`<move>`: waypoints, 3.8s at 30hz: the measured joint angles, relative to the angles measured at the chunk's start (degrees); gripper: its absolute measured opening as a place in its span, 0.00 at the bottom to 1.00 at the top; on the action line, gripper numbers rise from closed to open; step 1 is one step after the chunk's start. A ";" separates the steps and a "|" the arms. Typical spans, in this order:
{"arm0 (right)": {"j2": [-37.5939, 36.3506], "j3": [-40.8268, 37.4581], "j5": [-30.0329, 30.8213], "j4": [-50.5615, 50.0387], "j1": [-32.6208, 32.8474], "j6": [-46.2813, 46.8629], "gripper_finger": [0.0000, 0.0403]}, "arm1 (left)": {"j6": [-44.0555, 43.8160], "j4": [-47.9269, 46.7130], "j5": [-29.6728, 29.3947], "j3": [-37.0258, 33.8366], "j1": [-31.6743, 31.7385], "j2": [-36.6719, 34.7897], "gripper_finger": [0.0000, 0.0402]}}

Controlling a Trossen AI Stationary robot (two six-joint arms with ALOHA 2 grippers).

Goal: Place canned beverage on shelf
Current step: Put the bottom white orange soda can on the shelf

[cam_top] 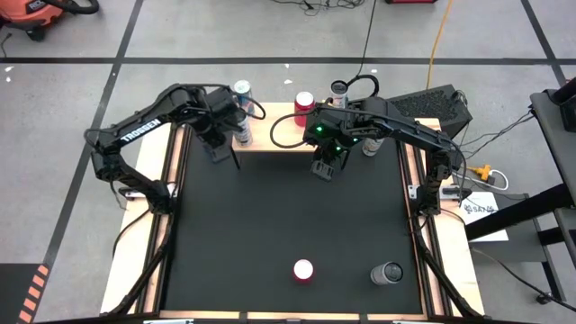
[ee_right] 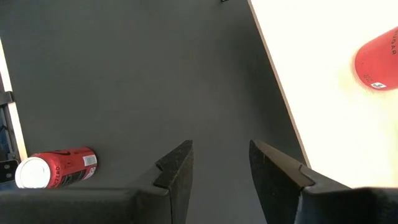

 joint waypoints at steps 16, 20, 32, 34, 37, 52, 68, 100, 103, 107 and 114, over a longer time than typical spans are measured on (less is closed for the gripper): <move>0.00 -0.01 0.00 -0.02 0.04 -0.02 0.36 | 0.11 5.13 -0.25 -0.17 0.15 -0.36 0.01; 0.00 0.00 0.00 -0.02 0.04 -0.02 0.36 | 0.11 7.59 -0.23 -0.15 0.15 -0.33 0.00; 0.00 0.00 0.00 0.00 0.05 0.00 0.36 | 1.71 8.53 -1.15 -0.13 3.20 0.74 0.00; 0.00 -0.01 0.00 0.00 0.04 -0.01 0.36 | 1.71 8.82 -1.12 -0.13 3.99 1.12 0.00; 0.00 0.00 0.01 0.01 0.06 -0.03 0.36 | 2.02 9.69 0.06 -0.13 4.44 1.50 0.00; 0.00 -0.01 0.00 0.02 0.07 -0.37 0.36 | 5.02 11.99 0.21 -0.13 6.54 4.99 0.00; 0.00 -0.01 0.00 0.04 0.04 -0.42 0.36 | 8.20 16.97 0.86 -0.11 7.34 5.86 0.00; 0.00 0.00 0.02 0.04 0.04 -1.07 0.36 | 9.25 30.96 3.70 -0.11 8.04 8.83 0.00; 0.00 0.00 0.02 0.04 0.04 -1.21 0.36 | 9.23 30.18 3.68 -0.11 8.04 8.83 0.00; 0.00 -0.01 0.02 0.04 0.04 -1.49 0.36 | 8.47 26.05 3.66 -0.11 8.04 8.83 0.00; 0.00 0.00 0.02 0.07 0.04 -1.49 0.36 | 7.57 16.26 3.64 -0.11 5.95 8.83 0.00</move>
